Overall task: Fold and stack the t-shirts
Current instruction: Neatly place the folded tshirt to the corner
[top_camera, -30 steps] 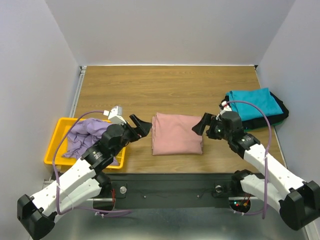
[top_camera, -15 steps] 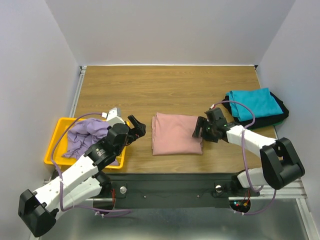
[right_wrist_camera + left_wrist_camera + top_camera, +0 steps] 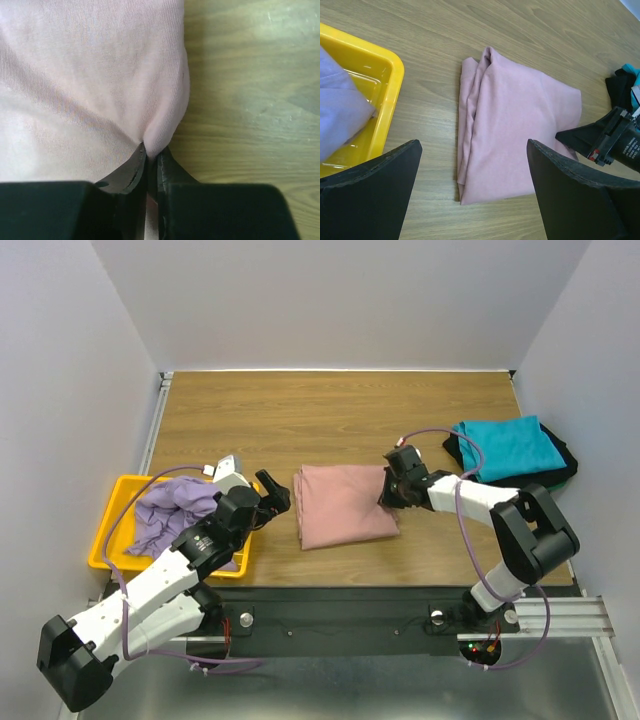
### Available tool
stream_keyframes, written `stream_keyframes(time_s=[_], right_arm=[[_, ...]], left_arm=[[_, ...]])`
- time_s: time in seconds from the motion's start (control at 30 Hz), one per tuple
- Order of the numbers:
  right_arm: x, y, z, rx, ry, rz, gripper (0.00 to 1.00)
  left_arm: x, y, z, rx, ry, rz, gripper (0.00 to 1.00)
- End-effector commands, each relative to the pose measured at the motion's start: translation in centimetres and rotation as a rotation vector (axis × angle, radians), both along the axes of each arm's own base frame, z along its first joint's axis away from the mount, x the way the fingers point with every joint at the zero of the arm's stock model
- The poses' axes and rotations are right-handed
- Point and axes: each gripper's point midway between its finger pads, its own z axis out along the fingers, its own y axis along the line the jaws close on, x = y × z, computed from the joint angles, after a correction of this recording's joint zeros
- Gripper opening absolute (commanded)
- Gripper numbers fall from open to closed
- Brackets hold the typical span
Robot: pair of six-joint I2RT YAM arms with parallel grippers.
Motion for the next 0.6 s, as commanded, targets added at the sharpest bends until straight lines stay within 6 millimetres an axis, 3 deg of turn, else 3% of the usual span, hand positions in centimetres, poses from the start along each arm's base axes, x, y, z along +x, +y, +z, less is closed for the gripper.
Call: stream_keyframes(time_s=[0.0,0.1,0.27,0.43,0.57], right_arm=[[0.4,-1.8,-1.0,-0.17,-0.009,0.037,0.0],[2.4,-4.8,1.1,-0.357,-0.066,0.0,0.0],[4.2,-8.1,3.2,-0.567,-0.058,0.044,0.0],[5.4,-13.5,6.4,-0.825,-0.069,0.023,0.0],[6.5,-17.0,9.5,-0.901,-0.082,0.011,0.0]], left_arm=[[0.5,0.9,0.8,0.02,-0.03,0.044,0.99],[0.5,1.3,0.7,0.025,-0.032,0.061,0.99],[0.5,1.5,0.9,0.028,-0.042,0.065,0.99],[0.5,1.0,1.1,0.022,-0.063,0.027,0.99],[0.6,1.4,0.8,0.035,-0.061,0.045,0.99]])
